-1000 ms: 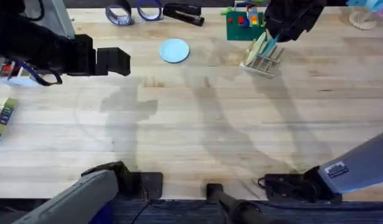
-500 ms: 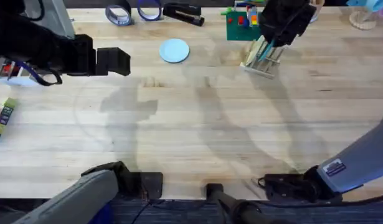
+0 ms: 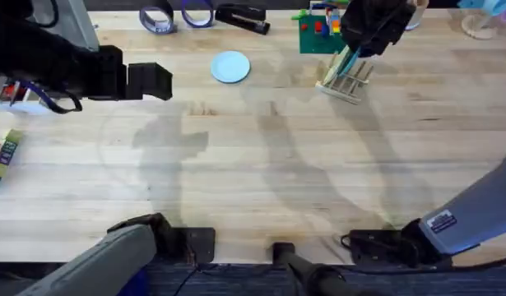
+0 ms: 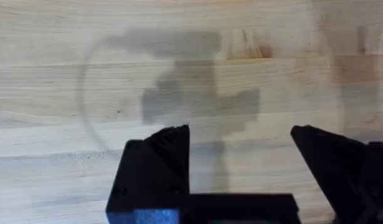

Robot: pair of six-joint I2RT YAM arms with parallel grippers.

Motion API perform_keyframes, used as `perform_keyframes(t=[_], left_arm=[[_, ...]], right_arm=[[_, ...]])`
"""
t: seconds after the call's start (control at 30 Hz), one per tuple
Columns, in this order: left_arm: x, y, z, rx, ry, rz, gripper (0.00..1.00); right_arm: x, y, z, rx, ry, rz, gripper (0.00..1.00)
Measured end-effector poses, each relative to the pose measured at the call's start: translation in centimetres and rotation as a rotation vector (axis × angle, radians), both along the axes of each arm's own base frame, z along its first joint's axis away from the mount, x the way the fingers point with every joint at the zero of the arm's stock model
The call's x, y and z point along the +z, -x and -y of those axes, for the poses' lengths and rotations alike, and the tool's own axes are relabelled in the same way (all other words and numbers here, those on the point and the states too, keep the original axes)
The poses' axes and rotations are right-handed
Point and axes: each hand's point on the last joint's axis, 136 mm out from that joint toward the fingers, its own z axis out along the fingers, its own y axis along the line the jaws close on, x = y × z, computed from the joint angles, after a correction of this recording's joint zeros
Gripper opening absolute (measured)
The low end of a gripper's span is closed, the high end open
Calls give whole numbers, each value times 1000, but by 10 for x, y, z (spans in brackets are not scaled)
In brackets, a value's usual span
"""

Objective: Pick up the plates from the table one by one and place each into a slot on the dish rack.

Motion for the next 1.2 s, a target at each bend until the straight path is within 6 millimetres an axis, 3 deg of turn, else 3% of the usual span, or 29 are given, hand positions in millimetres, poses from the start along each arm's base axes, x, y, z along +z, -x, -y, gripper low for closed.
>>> perform_keyframes(t=[0.53, 0.77, 0.97, 1.2], left_arm=[[0, 0, 0, 0, 0, 0, 994], [0, 0, 0, 0, 0, 0, 994], [0, 0, 0, 0, 0, 0, 994], [0, 0, 0, 0, 0, 0, 995]], right_arm=[[-1, 0, 6, -10, 2, -7, 30], [-18, -1, 3, -7, -1, -51, 30], [-20, -1, 2, -6, -2, -56, 31], [-20, -2, 2, -6, -3, -55, 115]])
